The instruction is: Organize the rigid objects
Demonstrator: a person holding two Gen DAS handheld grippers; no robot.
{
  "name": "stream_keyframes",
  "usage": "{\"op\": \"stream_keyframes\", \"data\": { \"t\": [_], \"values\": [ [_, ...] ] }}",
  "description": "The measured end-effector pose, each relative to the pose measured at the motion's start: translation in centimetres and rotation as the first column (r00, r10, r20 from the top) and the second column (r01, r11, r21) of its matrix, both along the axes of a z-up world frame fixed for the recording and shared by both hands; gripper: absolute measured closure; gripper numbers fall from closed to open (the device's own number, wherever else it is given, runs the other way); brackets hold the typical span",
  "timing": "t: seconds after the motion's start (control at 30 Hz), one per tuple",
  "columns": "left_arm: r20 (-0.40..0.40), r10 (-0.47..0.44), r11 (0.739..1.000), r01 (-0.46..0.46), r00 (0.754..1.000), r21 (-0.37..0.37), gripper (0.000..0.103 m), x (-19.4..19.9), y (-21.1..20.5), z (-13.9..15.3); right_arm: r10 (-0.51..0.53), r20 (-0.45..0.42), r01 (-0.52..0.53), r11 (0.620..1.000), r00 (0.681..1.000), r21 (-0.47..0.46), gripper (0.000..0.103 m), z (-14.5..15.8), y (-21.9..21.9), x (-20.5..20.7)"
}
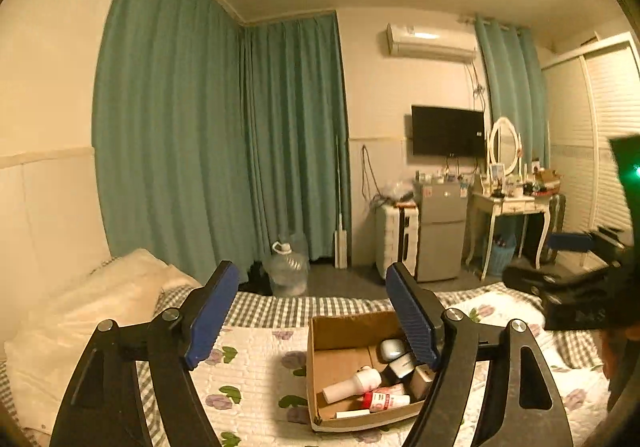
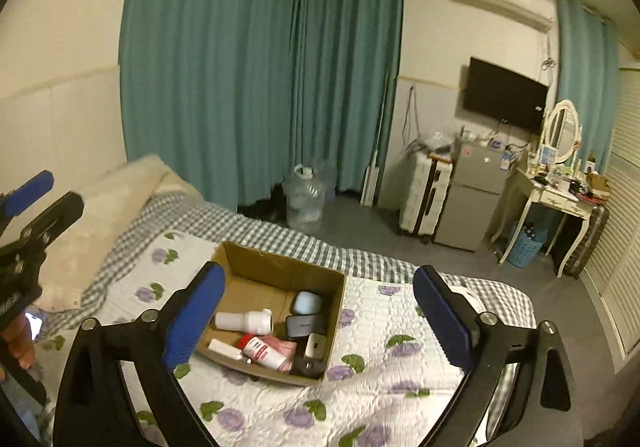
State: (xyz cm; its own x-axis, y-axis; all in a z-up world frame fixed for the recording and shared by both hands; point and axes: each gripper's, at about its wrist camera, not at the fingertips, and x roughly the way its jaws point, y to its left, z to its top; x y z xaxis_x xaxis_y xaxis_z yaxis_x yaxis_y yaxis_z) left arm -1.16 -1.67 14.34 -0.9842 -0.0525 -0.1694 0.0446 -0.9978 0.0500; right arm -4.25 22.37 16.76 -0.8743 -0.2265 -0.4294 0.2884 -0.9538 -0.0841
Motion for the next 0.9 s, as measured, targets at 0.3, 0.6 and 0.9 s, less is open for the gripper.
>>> {"op": "stream_keyframes", "data": {
  "t": [0.3,0.6,0.9],
  "values": [
    [0.015,0.005,0.999,-0.005,1.0,-0.04,0.021,2.4,1.2,-2.0,-0.038,-0.057,0.036,0.998,0.998,-0.044,0.0,-2.8,-0.6,5.2],
    [0.143,0.031,0.999,-0.026,0.989,-0.037,0.021,0.0,1.9,-11.0,-0.101,-0.04,0.098,0.993,0.994,-0.068,0.0,-11.7,-0.7,3.2],
    [0.235,0.022,1.0,-0.02,0.972,-0.012,0.021,-1.7,1.5,-14.2,-0.153,-0.007,0.152,0.985,0.988,-0.087,0.0,-14.9,0.1,1.8]
  ]
}}
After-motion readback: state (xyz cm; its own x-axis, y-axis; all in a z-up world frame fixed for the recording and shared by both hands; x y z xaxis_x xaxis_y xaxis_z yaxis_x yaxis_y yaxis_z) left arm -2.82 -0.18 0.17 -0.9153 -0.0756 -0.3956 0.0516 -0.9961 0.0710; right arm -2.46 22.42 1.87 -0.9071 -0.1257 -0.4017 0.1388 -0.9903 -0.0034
